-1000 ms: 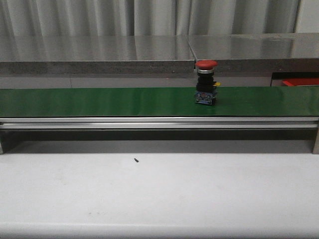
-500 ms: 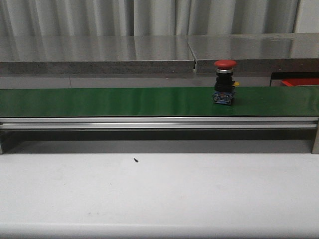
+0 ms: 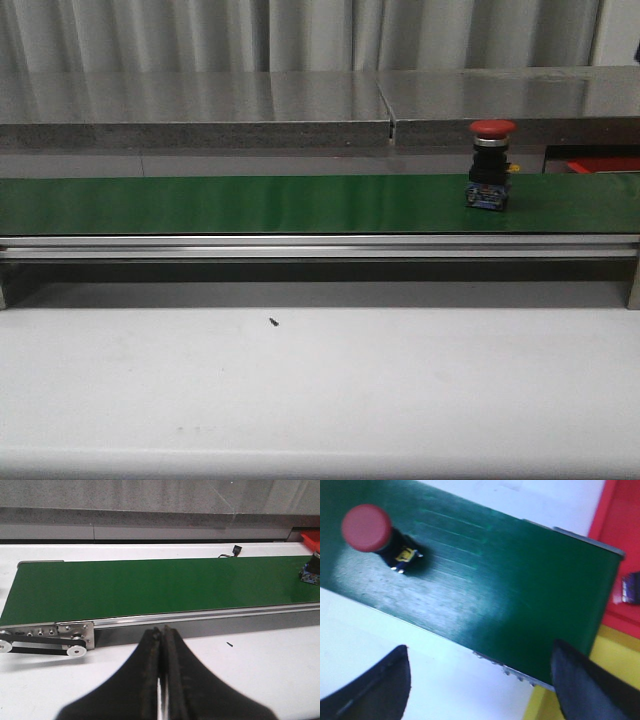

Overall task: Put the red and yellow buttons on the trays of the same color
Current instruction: 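Lower the right gripper onto the red button on the belt and grasp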

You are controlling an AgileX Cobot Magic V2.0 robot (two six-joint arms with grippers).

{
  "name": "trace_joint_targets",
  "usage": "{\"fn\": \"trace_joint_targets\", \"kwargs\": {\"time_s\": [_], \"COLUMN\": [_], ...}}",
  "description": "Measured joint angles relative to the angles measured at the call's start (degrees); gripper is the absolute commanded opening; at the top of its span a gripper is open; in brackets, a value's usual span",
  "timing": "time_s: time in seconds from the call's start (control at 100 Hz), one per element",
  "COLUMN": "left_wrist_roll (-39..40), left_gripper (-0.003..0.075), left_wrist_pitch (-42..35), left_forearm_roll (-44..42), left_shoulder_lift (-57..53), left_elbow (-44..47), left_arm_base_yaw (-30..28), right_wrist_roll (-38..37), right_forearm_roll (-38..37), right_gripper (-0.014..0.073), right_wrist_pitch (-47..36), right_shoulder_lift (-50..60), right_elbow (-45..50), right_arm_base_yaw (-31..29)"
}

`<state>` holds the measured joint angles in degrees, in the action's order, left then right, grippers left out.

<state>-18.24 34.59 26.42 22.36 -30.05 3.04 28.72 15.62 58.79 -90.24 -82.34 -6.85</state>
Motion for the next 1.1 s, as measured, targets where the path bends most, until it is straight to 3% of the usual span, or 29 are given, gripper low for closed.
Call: {"fn": "trace_joint_targets", "kwargs": {"time_s": [0.28, 0.64, 0.76, 0.97, 1.1], "left_wrist_roll": [0.00, 0.00, 0.00, 0.00, 0.00], "left_gripper": [-0.0019, -0.0019, -0.0019, -0.0019, -0.0019], "left_wrist_pitch": [0.00, 0.00, 0.00, 0.00, 0.00], "left_forearm_roll": [0.00, 0.00, 0.00, 0.00, 0.00], "left_shoulder_lift": [0.00, 0.00, 0.00, 0.00, 0.00], "left_elbow": [0.00, 0.00, 0.00, 0.00, 0.00], "left_arm_base_yaw": [0.00, 0.00, 0.00, 0.00, 0.00], "right_wrist_roll": [1.06, 1.14, 1.14, 1.14, 0.33], "right_forearm_roll": [0.00, -0.10, -0.10, -0.19, -0.34], "right_gripper": [0.0573, 0.0543, 0.0460, 0.0153, 0.0128], "right_wrist_pitch": [-4.05, -12.17, -12.94, -13.44, -11.77], "right_shoulder_lift": [-5.68, -12.65, -13.73, -13.99, -13.99], "right_elbow": [0.00, 0.00, 0.00, 0.00, -1.23], "right_arm_base_yaw": [6.41, 7.88, 7.88, 7.88, 6.75]}}
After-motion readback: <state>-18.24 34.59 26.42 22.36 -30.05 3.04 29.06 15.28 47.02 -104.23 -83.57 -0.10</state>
